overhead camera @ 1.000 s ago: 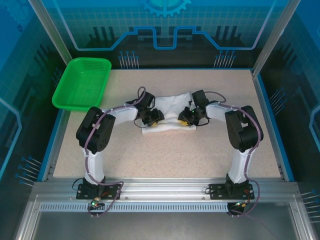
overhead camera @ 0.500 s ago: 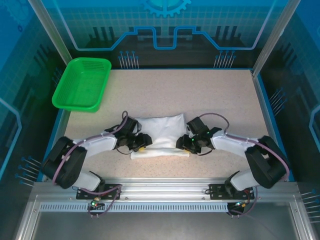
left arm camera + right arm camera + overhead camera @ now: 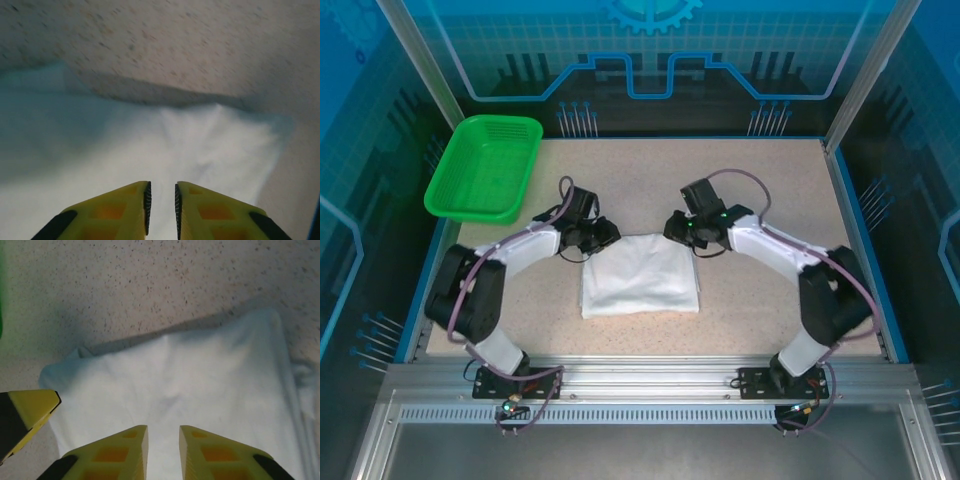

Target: Fold and stack the t-shirts

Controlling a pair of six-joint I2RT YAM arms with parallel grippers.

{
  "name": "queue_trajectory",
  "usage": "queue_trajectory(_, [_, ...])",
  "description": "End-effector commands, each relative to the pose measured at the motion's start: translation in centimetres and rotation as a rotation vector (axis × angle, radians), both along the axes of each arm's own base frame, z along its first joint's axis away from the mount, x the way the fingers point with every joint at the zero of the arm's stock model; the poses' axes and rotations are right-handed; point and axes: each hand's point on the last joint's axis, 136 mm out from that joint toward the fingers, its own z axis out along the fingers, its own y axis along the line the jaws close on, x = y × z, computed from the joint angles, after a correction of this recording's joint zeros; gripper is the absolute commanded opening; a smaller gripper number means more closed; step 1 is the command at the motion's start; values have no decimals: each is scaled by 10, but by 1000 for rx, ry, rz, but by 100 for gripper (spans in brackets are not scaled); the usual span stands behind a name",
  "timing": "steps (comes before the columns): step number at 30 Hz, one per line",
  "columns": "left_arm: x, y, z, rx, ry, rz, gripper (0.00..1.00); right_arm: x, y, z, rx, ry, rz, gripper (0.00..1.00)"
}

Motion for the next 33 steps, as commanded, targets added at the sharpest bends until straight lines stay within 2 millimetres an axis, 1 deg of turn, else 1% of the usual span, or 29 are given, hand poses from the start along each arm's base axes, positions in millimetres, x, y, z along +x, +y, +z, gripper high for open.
queue_trajectory(1, [21, 15, -17, 80, 5, 30, 22, 12, -1, -43, -22, 117, 29, 20])
queue_trajectory(3, [28, 27, -27, 109, 21, 56, 22, 23, -10, -61, -32, 161, 6, 18])
queue_trajectory(5, [34, 40, -37, 107, 45, 92, 21, 32, -27, -76, -35, 194, -46, 17])
queue_trajectory(8, [42, 56, -44, 116, 57, 130, 22, 36, -43, -86, 14, 217, -99, 18])
queue_trajectory(11, [48, 68, -46, 120, 57, 151, 23, 36, -49, -89, 60, 234, -119, 22])
queue_trajectory(14, [57, 70, -32, 116, 12, 146, 28, 36, -51, -87, 82, 239, -117, 28])
queue_trajectory(16, [63, 69, -18, 112, -17, 139, 32, 36, -47, -76, 117, 219, -101, 33])
queue_trajectory(18, [64, 68, 2, 110, -47, 135, 43, 34, -43, -57, 139, 168, -82, 40])
queue_trajectory(19, [61, 68, 13, 111, -68, 137, 52, 29, -40, -46, 135, 140, -68, 43])
queue_trajectory(20, [57, 65, 22, 112, -89, 136, 63, 21, -37, -37, 110, 117, -60, 45])
queue_trajectory(21, [51, 59, 29, 115, -110, 125, 68, 12, -33, -31, 85, 100, -49, 48])
queue_trajectory(23, [32, 41, 38, 130, -119, 77, 68, -11, -20, -24, 51, 83, -17, 49])
queue_trajectory(25, [3, 23, 38, 119, -96, 44, 63, -41, -9, -30, 68, 91, -2, 45])
queue_trajectory(26, [-10, 12, 38, 95, -95, 21, 59, -53, -4, -34, 90, 87, 8, 41])
queue_trajectory(27, [-26, 2, 37, 70, -89, 3, 53, -69, 0, -42, 107, 99, 20, 38])
queue_trajectory(30, [-64, -28, 29, -5, -70, -72, 41, -103, 8, -58, 114, 122, 52, 29])
queue_trajectory(31, [-76, -37, 25, -37, -54, -92, 40, -112, 11, -62, 113, 135, 63, 28])
queue_trajectory(33, [-91, -50, 15, -102, -20, -124, 39, -127, 15, -72, 110, 161, 90, 26])
